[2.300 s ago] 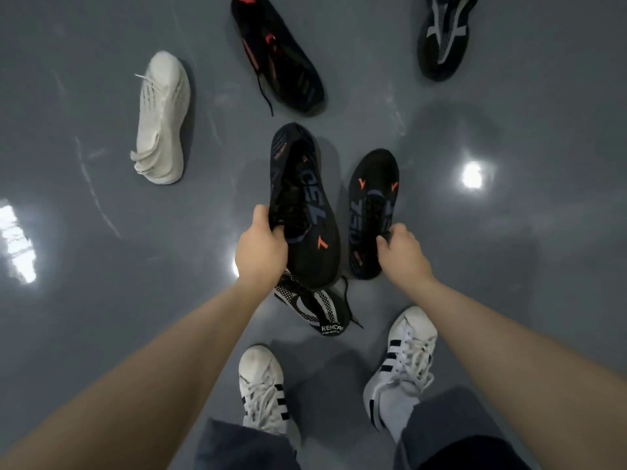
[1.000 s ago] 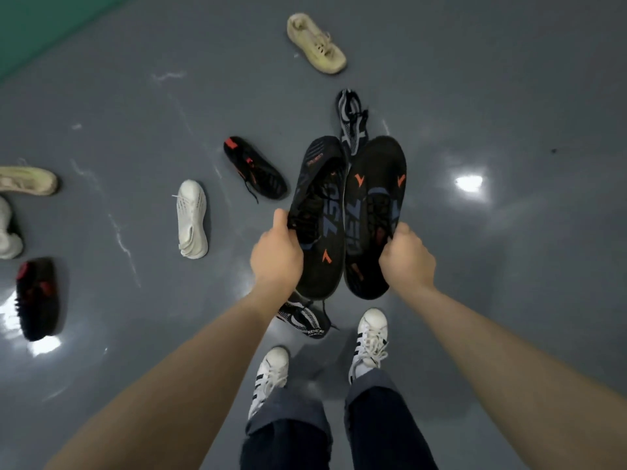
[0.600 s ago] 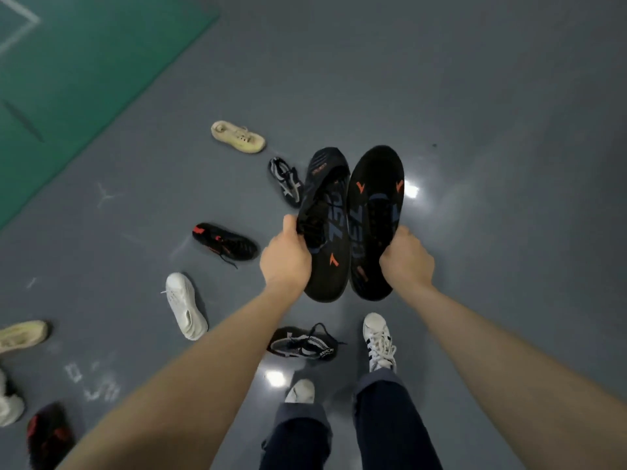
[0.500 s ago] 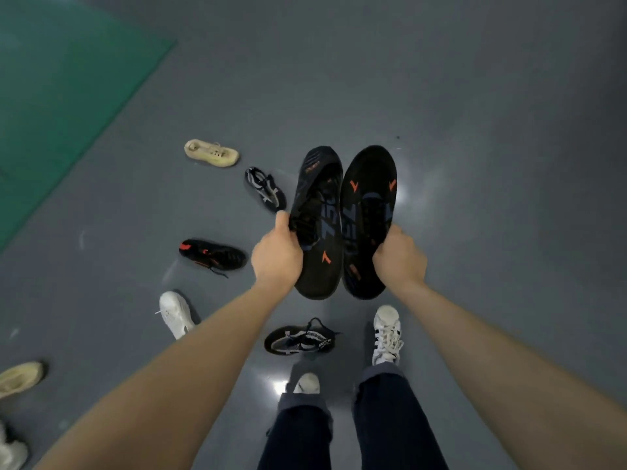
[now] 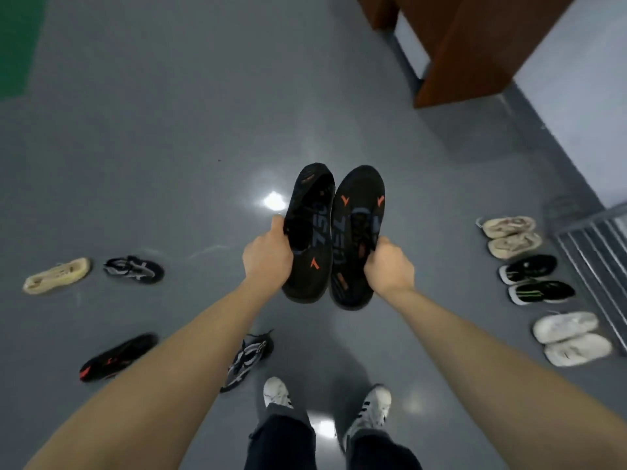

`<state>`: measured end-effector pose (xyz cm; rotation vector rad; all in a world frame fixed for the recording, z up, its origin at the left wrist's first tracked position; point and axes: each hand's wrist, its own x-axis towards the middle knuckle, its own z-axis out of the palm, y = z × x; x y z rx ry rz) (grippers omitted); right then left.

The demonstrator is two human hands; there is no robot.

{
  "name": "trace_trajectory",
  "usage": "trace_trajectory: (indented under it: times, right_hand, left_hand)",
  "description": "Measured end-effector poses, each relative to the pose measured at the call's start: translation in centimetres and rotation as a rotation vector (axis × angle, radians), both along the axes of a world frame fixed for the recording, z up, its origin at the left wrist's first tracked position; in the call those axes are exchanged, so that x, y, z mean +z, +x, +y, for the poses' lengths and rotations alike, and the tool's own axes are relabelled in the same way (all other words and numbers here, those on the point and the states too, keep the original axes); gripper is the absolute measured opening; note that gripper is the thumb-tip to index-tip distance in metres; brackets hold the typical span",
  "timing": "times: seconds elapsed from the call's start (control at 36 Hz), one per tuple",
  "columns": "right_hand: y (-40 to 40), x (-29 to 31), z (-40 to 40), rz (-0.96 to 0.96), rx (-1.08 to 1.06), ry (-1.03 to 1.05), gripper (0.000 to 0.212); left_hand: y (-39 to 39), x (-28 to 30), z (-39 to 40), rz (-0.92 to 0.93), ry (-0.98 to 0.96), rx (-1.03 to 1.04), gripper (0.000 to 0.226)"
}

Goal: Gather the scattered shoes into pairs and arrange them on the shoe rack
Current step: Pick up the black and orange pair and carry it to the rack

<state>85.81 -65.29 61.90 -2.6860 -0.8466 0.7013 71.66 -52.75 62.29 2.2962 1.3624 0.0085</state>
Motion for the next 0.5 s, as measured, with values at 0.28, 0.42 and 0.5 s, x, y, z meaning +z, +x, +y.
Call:
trace_trajectory:
  times: [0.28, 0.42, 0.5]
  right_hand:
    - [13.7, 2.8, -18.7, -0.022, -0.308, -0.011, 0.019]
    - [17.3, 4.1, -25.8, -0.037, -0.477, 0.007, 0.015]
    - [18.6, 4.6, -28.4, -0.041, -0.576, -0.006, 0.020]
  left_hand:
    - [17.8, 3.1, -13.8, -0.052, -0.080, -0.357, 0.017]
    - [24.5, 4.4, -19.8, -0.067, -0.079, -0.486, 0.018]
    - [27.1, 4.7, -22.4, -0.059, -0.076, -0.562, 0.014]
